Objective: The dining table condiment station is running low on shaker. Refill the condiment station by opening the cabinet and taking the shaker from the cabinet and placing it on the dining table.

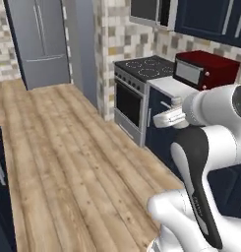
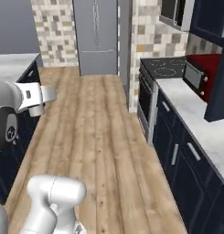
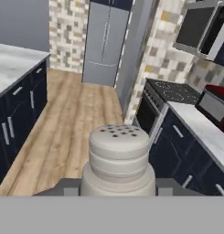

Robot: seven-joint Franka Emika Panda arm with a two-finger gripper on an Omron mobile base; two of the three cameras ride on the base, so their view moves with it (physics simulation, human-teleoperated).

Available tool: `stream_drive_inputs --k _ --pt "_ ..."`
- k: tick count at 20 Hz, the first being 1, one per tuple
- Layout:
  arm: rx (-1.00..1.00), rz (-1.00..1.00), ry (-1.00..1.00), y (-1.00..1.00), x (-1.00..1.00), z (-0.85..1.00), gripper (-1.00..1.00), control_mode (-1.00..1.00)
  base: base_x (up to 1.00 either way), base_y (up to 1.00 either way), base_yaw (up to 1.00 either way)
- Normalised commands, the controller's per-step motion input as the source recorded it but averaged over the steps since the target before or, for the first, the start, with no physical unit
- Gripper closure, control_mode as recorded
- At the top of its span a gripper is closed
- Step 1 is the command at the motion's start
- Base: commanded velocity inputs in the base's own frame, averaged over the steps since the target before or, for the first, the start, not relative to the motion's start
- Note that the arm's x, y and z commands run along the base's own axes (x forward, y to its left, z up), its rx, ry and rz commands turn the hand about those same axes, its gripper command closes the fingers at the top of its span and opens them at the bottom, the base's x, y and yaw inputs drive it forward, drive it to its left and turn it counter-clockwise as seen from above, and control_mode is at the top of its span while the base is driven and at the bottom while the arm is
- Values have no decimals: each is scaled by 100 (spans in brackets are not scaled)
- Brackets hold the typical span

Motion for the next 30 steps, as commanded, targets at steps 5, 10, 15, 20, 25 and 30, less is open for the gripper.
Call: stream_drive_inputs --k 5,10,15,20,25,30 --pt "0 0 0 0 0 0 100 100 -5 34 75" --pt "0 0 0 0 0 0 100 100 0 57 63" --pt "0 0 0 0 0 0 100 100 14 78 37" --pt "0 0 0 0 0 0 100 100 58 88 21" --pt "0 0 0 0 0 0 100 100 47 96 28" --pt "0 0 0 0 0 0 100 100 53 98 34"
